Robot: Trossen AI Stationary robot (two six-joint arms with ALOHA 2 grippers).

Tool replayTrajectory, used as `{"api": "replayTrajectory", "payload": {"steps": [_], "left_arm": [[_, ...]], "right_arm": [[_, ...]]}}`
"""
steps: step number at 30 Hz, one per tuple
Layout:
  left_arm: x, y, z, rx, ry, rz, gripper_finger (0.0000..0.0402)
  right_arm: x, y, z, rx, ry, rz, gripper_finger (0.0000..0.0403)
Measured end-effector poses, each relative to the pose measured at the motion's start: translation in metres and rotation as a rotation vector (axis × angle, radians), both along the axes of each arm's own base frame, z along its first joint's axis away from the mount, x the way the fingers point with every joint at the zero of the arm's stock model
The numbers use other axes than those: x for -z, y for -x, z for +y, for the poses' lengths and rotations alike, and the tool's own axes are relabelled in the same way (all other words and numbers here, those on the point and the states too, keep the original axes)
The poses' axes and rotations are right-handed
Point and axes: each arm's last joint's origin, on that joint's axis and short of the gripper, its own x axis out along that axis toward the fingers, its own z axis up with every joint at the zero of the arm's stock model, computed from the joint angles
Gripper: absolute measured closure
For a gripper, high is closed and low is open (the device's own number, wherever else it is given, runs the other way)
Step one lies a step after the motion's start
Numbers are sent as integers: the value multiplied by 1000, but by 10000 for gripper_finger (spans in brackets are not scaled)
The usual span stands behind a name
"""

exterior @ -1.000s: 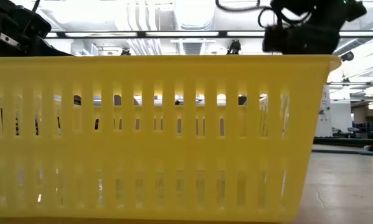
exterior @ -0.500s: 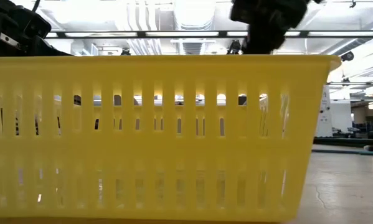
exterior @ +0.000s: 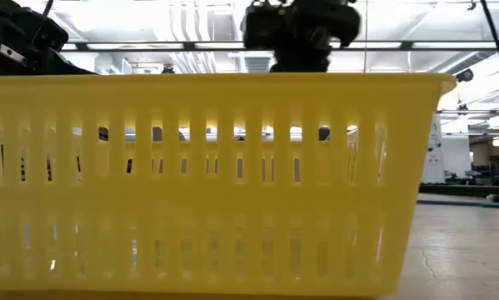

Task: Pick & Place Paint Supplies
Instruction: Put the blue paint brush into the gray bin

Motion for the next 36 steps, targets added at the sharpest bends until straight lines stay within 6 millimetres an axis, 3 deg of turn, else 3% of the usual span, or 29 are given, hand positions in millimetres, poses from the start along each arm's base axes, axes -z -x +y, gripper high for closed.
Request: {"api": "replayTrajectory", "payload": {"steps": [8,17,36], "left_arm": [[0,0,0,0,0,0,401],[0,0,0,0,0,0,401],[0,0,0,0,0,0,401]], "right_arm": [[24,-24,2,-22,-1,45,384],[51,-34,3,-23,-2,99,384],[57,-36,3,-28,-48,86,379]]}}
